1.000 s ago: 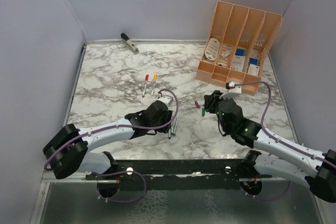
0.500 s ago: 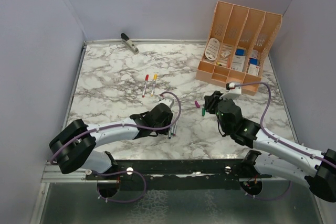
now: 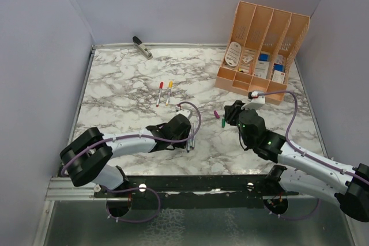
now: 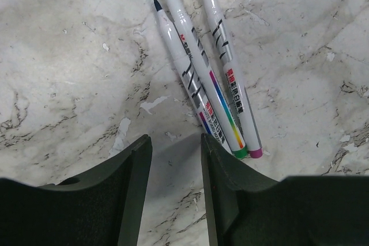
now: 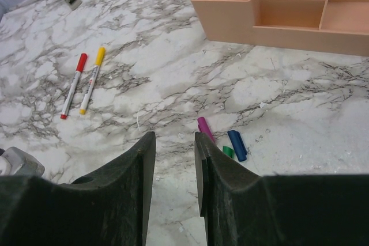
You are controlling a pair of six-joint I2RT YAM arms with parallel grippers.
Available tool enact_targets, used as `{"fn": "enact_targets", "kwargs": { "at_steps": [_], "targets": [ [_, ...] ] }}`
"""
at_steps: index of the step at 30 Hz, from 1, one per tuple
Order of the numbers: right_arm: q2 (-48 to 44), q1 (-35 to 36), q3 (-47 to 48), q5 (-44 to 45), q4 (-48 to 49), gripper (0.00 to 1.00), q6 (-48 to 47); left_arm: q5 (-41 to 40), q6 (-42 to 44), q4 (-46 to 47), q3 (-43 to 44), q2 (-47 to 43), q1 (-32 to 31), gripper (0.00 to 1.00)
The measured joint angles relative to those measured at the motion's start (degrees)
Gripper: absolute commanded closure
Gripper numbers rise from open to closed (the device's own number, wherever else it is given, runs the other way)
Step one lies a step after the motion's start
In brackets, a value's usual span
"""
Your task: Insert the pens into the pen caps
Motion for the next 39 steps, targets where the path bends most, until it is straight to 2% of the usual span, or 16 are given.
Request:
{"fn": "enact_targets", "kwargs": {
  "at_steps": [30,39],
  "targets": [
    [1.14,0.00,-0.02,-0.20,0.07,0.68,0.09,-0.44,0.04,0.83,2.49,1.40,-1.11,0.57],
    [1.14,0.00,-0.02,-0.20,0.07,0.68,0.09,-0.57,0.31,0.70,4.26,4.90,-1.22,0.57]
  ]
}}
